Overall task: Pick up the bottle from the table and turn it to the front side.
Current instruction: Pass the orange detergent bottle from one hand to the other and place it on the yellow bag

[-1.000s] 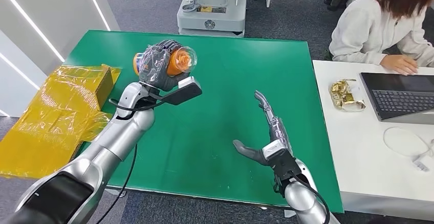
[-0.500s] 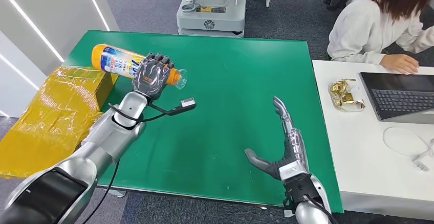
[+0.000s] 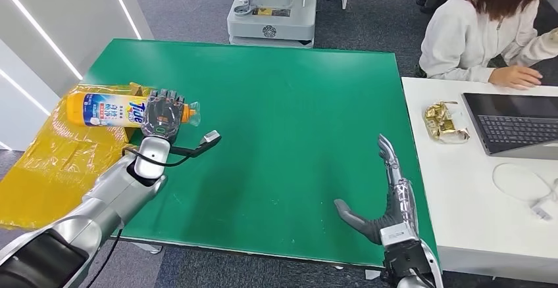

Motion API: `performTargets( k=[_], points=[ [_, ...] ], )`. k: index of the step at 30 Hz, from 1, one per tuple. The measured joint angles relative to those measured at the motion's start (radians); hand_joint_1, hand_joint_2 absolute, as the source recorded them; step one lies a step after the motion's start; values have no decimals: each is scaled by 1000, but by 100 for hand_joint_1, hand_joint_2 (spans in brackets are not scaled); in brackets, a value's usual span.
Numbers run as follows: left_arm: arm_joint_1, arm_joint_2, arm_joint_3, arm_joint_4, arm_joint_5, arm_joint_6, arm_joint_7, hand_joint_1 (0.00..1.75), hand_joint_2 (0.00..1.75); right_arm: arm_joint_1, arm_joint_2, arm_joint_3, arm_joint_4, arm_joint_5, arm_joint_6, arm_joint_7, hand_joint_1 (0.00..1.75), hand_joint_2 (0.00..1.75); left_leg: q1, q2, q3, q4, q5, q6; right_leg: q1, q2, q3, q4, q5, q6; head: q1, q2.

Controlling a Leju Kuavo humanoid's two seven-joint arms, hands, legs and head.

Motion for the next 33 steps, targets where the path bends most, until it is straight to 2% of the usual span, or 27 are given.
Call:
performTargets(
  k=[5,12,19,25,33],
  points=[
    [34,43,-33,-70,0,-57,21,175,175,31,5,-28,-30,8,5,-1,0,175,0,0,0,0,0,0,0,0,0,0,0,0,0,0],
    [79,74,-41,-99,0,-60,-6,175,175,58,8,-51,-56,16,10,-1,0,175,0,0,0,0,0,0,0,0,0,0,0,0,0,0],
    [125,71,-33,-90,0,-54,-90,175,175,87,8,-61,-81,15,7,0,0,175,0,0,0,0,0,0,0,0,0,0,0,0,0,0],
    [159,60,14,-47,0,-46,-104,175,175,122,8,-64,-110,22,6,4,0,175,0,0,0,0,-1,0,0,0,0,0,0,0,0,0],
    [163,51,72,55,0,-43,-122,175,175,144,10,-65,-136,50,19,14,0,175,0,1,0,0,-1,0,0,1,0,0,0,0,0,0]
  ],
)
